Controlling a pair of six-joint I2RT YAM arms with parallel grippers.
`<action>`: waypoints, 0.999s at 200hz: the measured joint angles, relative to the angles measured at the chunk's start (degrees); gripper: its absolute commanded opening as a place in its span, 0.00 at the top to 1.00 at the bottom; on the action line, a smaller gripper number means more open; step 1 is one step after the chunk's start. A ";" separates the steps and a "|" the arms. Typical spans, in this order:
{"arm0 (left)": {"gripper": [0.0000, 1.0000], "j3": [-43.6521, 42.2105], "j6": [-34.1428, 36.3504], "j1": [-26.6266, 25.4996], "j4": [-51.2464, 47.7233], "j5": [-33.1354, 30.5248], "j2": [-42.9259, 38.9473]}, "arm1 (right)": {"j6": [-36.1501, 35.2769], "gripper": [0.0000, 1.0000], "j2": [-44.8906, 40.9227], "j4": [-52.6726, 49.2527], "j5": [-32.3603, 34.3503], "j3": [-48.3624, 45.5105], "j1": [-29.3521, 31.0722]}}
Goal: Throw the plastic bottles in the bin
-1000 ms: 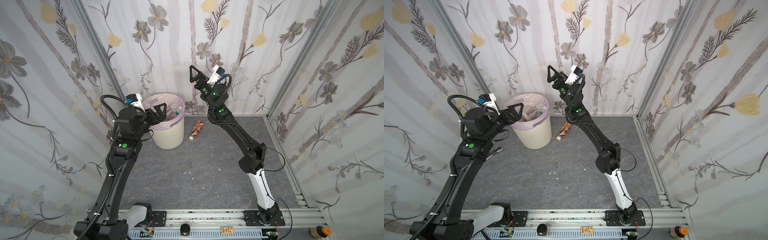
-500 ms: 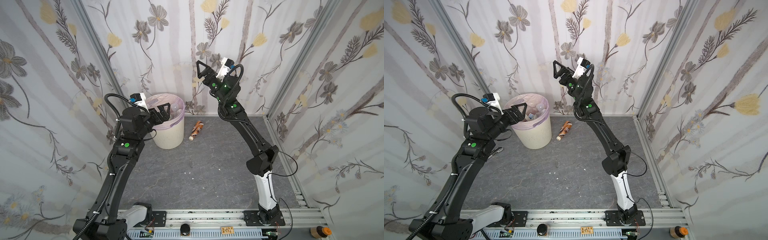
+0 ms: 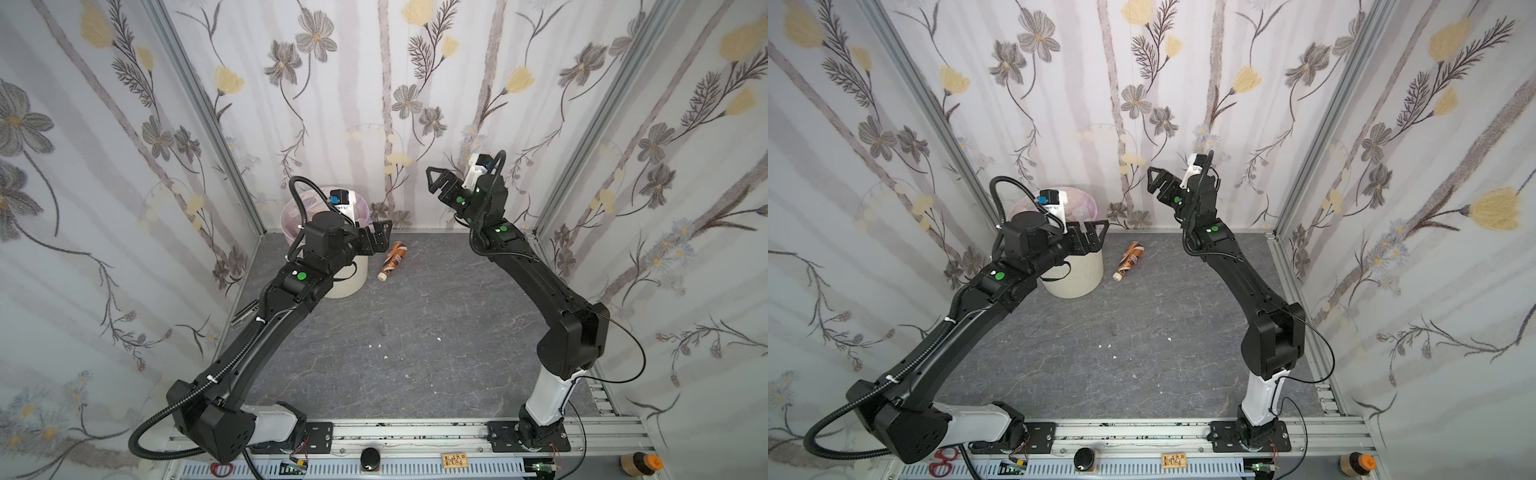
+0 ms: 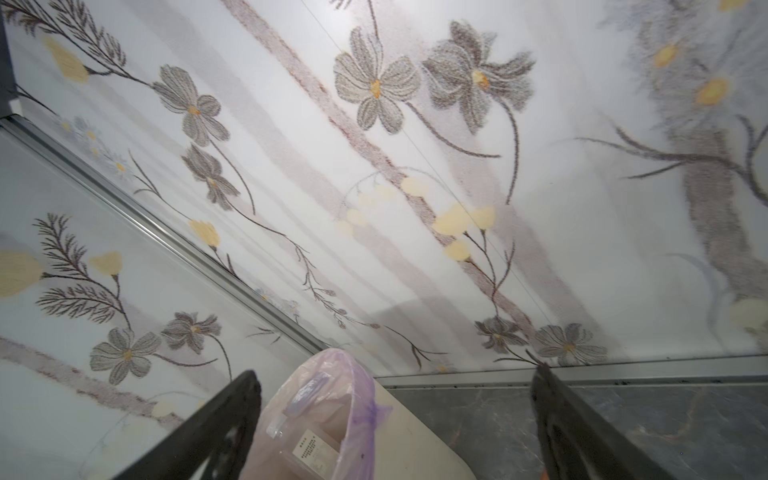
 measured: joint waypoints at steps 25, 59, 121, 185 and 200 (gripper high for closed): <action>0.00 3.50 1.99 -5.38 -0.90 -4.70 4.66 | -1.20 0.00 -6.95 0.90 -0.83 -11.85 -3.78; 0.00 11.28 5.46 -11.30 -2.10 -10.80 13.86 | -3.21 0.00 -15.08 0.87 -2.99 -24.72 -8.44; 0.00 26.45 9.05 -13.86 -6.49 -15.52 34.58 | -5.27 0.00 -29.24 3.80 -7.72 -46.84 -14.03; 0.00 41.79 10.08 -9.99 -12.48 -16.52 54.14 | -4.96 0.00 -37.24 5.14 -12.68 -59.60 -17.20; 0.00 43.19 9.79 -8.57 -13.88 -16.46 57.05 | -4.63 0.00 -37.88 5.11 -13.38 -60.85 -17.70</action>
